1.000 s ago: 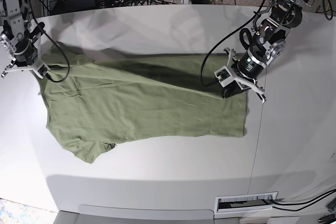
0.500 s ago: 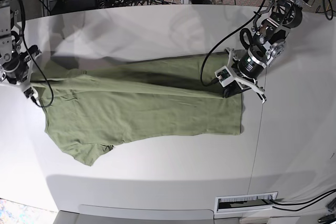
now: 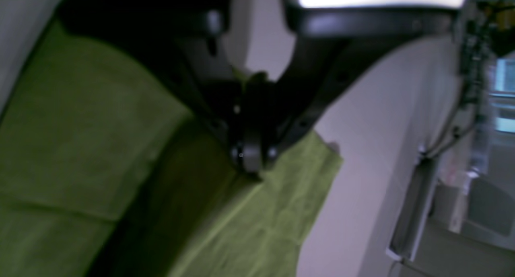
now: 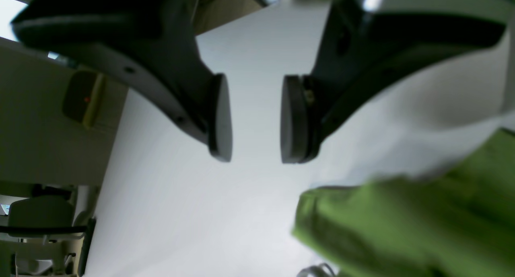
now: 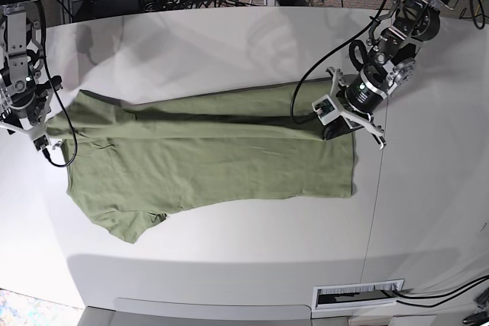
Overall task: Fold the T-shirt properly
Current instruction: 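Lift both shoulder corners and fold them over toward the hem, then release the shoulders and pull both grippers back toward the collar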
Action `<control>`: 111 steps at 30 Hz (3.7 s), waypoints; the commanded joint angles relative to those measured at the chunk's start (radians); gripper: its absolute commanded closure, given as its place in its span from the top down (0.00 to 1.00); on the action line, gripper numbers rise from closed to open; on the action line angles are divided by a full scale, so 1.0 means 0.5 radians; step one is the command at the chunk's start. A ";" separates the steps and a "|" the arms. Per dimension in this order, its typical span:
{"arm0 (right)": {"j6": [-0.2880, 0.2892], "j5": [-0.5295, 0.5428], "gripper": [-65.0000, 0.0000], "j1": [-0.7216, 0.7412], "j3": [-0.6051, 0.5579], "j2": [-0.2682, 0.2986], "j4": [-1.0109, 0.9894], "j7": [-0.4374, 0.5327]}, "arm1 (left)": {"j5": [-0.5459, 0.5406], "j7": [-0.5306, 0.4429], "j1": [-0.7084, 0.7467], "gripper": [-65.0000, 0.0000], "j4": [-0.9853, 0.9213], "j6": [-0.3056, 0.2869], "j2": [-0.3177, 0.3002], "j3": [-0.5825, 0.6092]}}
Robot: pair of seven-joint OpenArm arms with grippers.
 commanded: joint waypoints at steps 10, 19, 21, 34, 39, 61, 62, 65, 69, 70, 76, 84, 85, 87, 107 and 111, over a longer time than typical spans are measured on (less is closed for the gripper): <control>-0.101 0.048 0.34 0.033 0.031 0.057 0.024 0.070 | -0.021 -0.031 -0.033 0.06 0.037 0.016 -0.022 -0.015; -0.094 0.137 0.00 0.045 0.027 0.047 0.027 0.110 | -0.021 0.088 -0.067 0.23 0.193 -0.040 -0.022 -0.015; -0.094 0.139 0.00 0.044 0.027 0.047 0.027 0.140 | -0.020 0.116 -0.079 0.32 0.193 -0.092 -0.023 -0.015; 0.128 0.097 0.00 0.234 -0.081 0.048 0.076 0.244 | -0.034 -0.004 -0.078 0.00 0.193 -0.651 -0.021 -0.015; 0.128 -0.192 0.00 0.375 -0.480 0.046 0.055 0.284 | 0.014 -0.106 -0.078 0.00 0.192 -0.717 -0.011 -0.015; 0.194 -0.086 0.00 0.551 -0.749 0.039 -0.321 0.327 | 0.182 -0.107 -0.082 0.00 0.082 -0.719 0.109 0.011; 0.201 -0.087 0.00 0.546 -0.749 0.029 -0.344 0.334 | 0.182 -0.106 -0.082 0.00 0.079 -0.719 0.109 0.011; 0.215 -0.088 0.00 0.538 -0.749 -0.017 -0.423 0.373 | 0.182 -0.108 -0.082 0.00 0.056 -0.719 0.110 0.011; 0.272 -0.079 0.00 0.536 -0.749 -0.101 -0.531 0.365 | 0.183 -0.106 -0.081 0.00 0.027 -0.844 0.106 0.011; 0.293 -0.078 0.00 0.535 -0.749 -0.122 -0.561 0.350 | 0.184 -0.104 -0.079 0.00 0.015 -0.902 0.102 0.011; 0.329 -0.073 0.00 0.473 -0.750 -0.140 -0.576 0.227 | 0.175 -0.086 -0.063 0.00 -0.064 -1.028 0.009 0.011; 0.372 0.080 0.00 0.265 -0.750 -0.027 -0.336 0.086 | 0.174 -0.092 0.072 0.00 -0.054 -1.072 -0.197 0.011; 0.372 0.115 0.00 0.235 -0.750 -0.005 -0.298 0.068 | 0.172 -0.092 0.100 0.00 -0.040 -1.080 -0.214 0.011; 0.372 0.169 0.00 0.182 -0.750 0.040 -0.220 0.023 | 0.161 -0.092 0.173 0.00 -0.004 -1.083 -0.247 0.011; 0.372 0.225 0.00 -0.262 -0.742 0.130 0.267 -0.342 | 0.199 -0.014 0.833 0.00 0.266 -0.858 -0.704 0.010; 0.371 0.185 0.00 -0.259 -0.742 0.130 0.273 -0.343 | 0.201 0.146 0.797 0.00 0.294 -0.526 -0.703 0.009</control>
